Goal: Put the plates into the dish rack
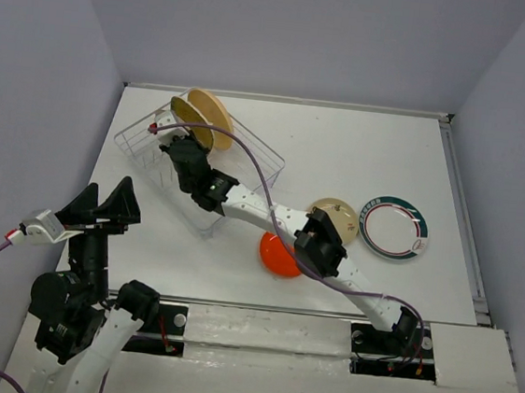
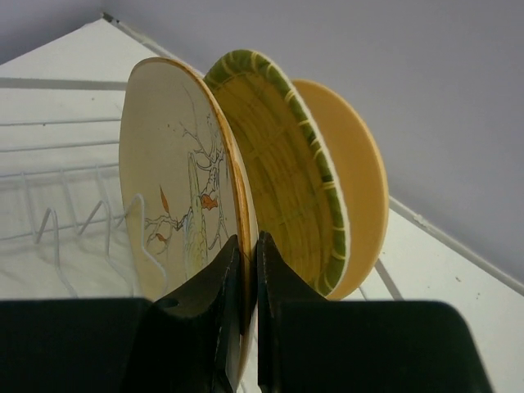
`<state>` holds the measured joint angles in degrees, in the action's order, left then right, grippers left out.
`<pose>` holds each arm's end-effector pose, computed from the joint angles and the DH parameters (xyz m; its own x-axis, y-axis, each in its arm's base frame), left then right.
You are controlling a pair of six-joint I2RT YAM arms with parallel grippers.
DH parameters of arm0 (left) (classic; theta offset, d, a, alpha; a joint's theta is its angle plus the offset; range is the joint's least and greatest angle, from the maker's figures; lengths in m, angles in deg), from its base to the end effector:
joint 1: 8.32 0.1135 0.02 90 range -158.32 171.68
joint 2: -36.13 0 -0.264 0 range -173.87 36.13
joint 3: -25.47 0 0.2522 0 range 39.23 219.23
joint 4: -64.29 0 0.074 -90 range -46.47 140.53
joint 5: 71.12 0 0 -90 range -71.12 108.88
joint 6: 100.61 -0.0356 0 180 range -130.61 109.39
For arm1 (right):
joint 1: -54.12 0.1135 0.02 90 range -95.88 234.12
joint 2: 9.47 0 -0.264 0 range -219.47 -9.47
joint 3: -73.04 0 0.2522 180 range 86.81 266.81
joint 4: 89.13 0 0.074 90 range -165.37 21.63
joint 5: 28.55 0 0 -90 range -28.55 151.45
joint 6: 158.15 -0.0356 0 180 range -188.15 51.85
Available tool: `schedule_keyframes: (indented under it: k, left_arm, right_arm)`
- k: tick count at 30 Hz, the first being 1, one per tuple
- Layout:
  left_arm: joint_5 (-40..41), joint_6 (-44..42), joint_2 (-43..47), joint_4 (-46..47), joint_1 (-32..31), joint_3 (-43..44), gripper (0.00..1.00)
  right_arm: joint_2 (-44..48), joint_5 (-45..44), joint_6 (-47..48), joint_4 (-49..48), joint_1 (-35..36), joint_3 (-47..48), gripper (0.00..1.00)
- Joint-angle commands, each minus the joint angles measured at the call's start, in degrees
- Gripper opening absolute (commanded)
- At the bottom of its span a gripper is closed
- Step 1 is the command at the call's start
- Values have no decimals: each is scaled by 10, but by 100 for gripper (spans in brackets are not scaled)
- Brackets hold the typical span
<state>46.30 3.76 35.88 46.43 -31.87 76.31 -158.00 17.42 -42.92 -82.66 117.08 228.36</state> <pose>0.0111 0.0131 0.3666 0.4803 -0.4496 -0.7531 0.1226 0.8846 -0.4500 0.2926 0.5189 0.2817 0.1406 -0.3987 -0.9062 -0.2924 0.8578 -0.4227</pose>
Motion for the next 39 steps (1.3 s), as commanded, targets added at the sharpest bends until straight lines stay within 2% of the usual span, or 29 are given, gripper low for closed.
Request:
schedule_keyframes:
  k: [1, 7, 9, 10, 14, 18, 21, 23, 25, 27, 28, 29, 30, 31, 32, 33, 34, 35, 37, 39]
  left_arm:
    - [1, -8, 18, 36, -3, -3, 99]
    - [0, -10, 17, 34, -3, -3, 99]
    - [-2, -10, 14, 34, -4, -3, 99]
    - [-3, -9, 12, 36, -4, -3, 99]
    - [-6, -9, 8, 35, -4, -3, 99]
    - [-7, -8, 7, 35, -4, -3, 99]
    - [-13, -8, -22, 33, -4, -3, 99]
    - [-21, -8, -35, 33, -4, -3, 99]
    - [-28, -9, -42, 30, -4, -3, 99]
    - [-45, -10, -55, 30, -4, -3, 99]
    - [-60, -10, -62, 30, -4, -3, 99]
    - [-70, -11, -78, 32, -4, -4, 99]
    - [-83, -13, -89, 33, -4, -2, 99]
    - [-105, -11, -102, 30, -3, 0, 99]
    - [-118, -11, -126, 29, -2, 4, 99]
    - [-131, -11, -137, 28, 1, 4, 99]
    - [-151, -10, -156, 27, 3, 6, 99]
    - [-161, -9, -163, 26, 6, 9, 99]
    - [-184, -7, -172, 26, 11, 10, 99]
    - [-196, -6, -172, 29, 13, 9, 99]
  right_arm:
    - [15, 7, -40, -80, -3, 10, 7]
    - [25, 24, -105, -54, -15, -14, 7]
    - [36, 32, -136, -41, -22, -29, 20]
    - [45, 34, -152, -32, -27, -36, 32]
    - [75, 44, -181, -13, -28, -52, 67]
    - [131, 74, -224, 20, -28, -75, 81]
    - [212, 108, -271, 34, -28, -138, 88]
    - [264, 139, -302, 35, -28, -223, 90]
    - [322, 160, -326, 35, -33, -295, 90]
    - [419, 187, -376, 35, -47, -425, 86]
    - [452, 195, -395, 35, -55, -474, 83]
    - [523, 216, -436, 36, -79, -524, 75]
    - [559, 224, -460, 37, -96, -625, 72]
    - [596, 233, -484, 39, -118, -676, 67]
    - [670, 255, -540, 46, -175, -726, 52]
    - [708, 270, -571, 50, -213, -821, 42]
    - [745, 306, -624, 54, -251, -868, 33]
    - [783, 323, -642, 56, -335, -912, 24]
    - [888, 355, -685, 85, -413, -1014, 14]
    - [981, 349, -695, 119, -506, -1072, 12]
